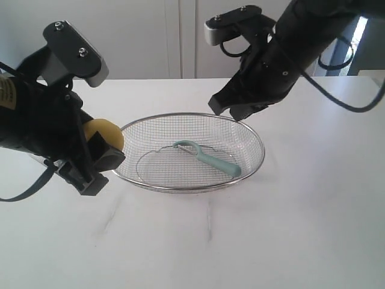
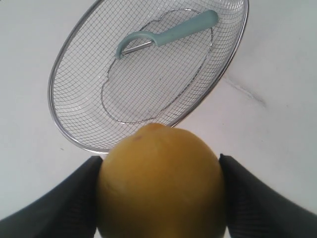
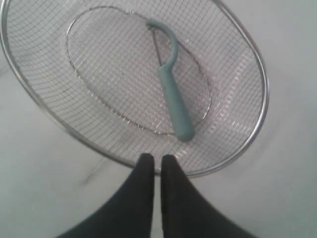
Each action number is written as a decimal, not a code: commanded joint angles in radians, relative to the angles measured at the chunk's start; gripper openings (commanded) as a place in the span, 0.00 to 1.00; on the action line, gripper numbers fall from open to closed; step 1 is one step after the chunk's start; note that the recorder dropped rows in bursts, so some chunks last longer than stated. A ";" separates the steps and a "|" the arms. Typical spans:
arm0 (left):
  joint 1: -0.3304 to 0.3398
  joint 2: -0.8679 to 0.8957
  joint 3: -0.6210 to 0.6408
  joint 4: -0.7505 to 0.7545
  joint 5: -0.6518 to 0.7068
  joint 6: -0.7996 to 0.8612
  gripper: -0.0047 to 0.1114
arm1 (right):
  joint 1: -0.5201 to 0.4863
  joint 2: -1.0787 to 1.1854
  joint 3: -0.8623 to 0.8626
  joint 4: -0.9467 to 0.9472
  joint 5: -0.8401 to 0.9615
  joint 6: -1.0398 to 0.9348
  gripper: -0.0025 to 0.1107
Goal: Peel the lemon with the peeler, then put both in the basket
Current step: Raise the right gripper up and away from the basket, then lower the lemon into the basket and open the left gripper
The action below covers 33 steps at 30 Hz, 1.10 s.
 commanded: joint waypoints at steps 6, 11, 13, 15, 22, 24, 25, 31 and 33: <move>-0.005 -0.005 -0.009 -0.010 -0.016 0.003 0.04 | 0.000 -0.163 0.061 -0.006 0.057 0.034 0.02; -0.005 -0.005 -0.009 -0.010 -0.017 0.020 0.04 | 0.000 -0.174 0.063 -0.006 0.053 0.034 0.02; -0.005 -0.005 -0.009 -0.008 -0.026 0.024 0.04 | 0.000 -0.174 0.063 -0.006 0.046 0.034 0.02; -0.005 -0.005 -0.009 -0.008 -0.028 0.024 0.04 | 0.000 -0.174 0.063 -0.006 0.043 0.034 0.02; -0.005 0.003 -0.009 -0.003 -0.045 0.022 0.04 | 0.000 -0.174 0.063 -0.006 0.042 0.034 0.02; -0.005 0.011 -0.009 -0.007 -0.052 0.004 0.04 | 0.000 -0.174 0.063 -0.006 0.042 0.034 0.02; -0.005 0.016 -0.009 -0.007 -0.060 -0.015 0.04 | 0.000 -0.174 0.063 -0.006 0.042 0.034 0.02; 0.005 0.085 -0.024 -0.004 -0.137 -0.029 0.04 | 0.000 -0.174 0.063 -0.006 0.038 0.034 0.02; 0.028 0.135 -0.060 -0.004 -0.131 -0.039 0.04 | 0.000 -0.174 0.063 -0.006 0.038 0.034 0.02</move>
